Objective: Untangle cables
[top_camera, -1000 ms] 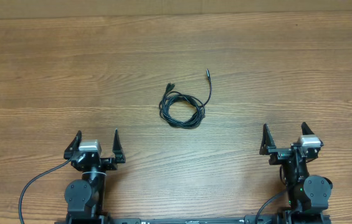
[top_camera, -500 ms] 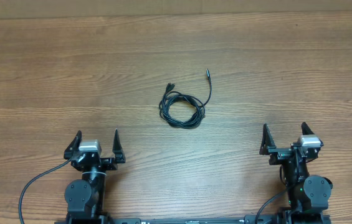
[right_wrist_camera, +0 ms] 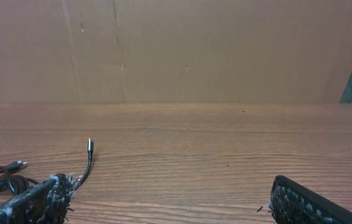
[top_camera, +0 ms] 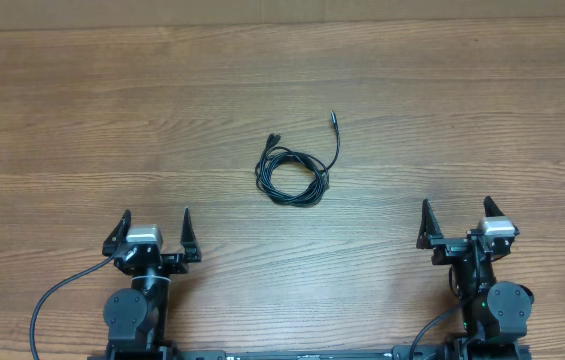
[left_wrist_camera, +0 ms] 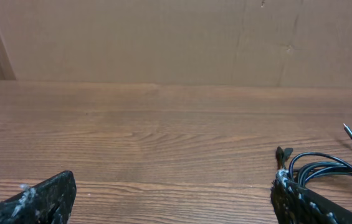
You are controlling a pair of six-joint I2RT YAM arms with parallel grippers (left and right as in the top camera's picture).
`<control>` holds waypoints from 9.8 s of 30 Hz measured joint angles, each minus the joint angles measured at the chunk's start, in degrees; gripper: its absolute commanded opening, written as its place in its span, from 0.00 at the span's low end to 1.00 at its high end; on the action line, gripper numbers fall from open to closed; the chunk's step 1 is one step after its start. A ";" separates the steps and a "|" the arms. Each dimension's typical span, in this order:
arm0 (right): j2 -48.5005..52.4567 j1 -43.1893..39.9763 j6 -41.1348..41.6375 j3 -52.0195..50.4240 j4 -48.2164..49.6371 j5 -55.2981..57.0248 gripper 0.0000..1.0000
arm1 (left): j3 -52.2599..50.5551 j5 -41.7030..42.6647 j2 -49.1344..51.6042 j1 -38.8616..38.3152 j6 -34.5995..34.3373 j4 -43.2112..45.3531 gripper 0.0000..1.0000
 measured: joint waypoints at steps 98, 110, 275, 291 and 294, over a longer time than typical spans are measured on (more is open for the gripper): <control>0.00 0.00 4.66 0.00 1.03 -5.77 1.00 | 0.00 -2.16 -0.02 0.00 2.58 1.16 1.00; 0.07 0.00 10.56 6.36 -12.04 -18.10 1.00 | 10.10 3.26 1.40 0.00 2.56 -9.42 1.00; 76.91 7.19 29.92 78.34 -52.17 -28.89 0.91 | 149.13 26.62 120.28 -17.99 -8.61 -90.77 0.04; 101.02 23.47 54.36 78.44 -31.43 -19.76 0.61 | 150.24 8.50 113.55 0.63 -21.49 -91.84 0.34; 104.76 25.05 57.29 78.44 -27.71 -19.19 0.55 | 150.22 8.11 115.58 1.18 -21.68 -91.91 0.36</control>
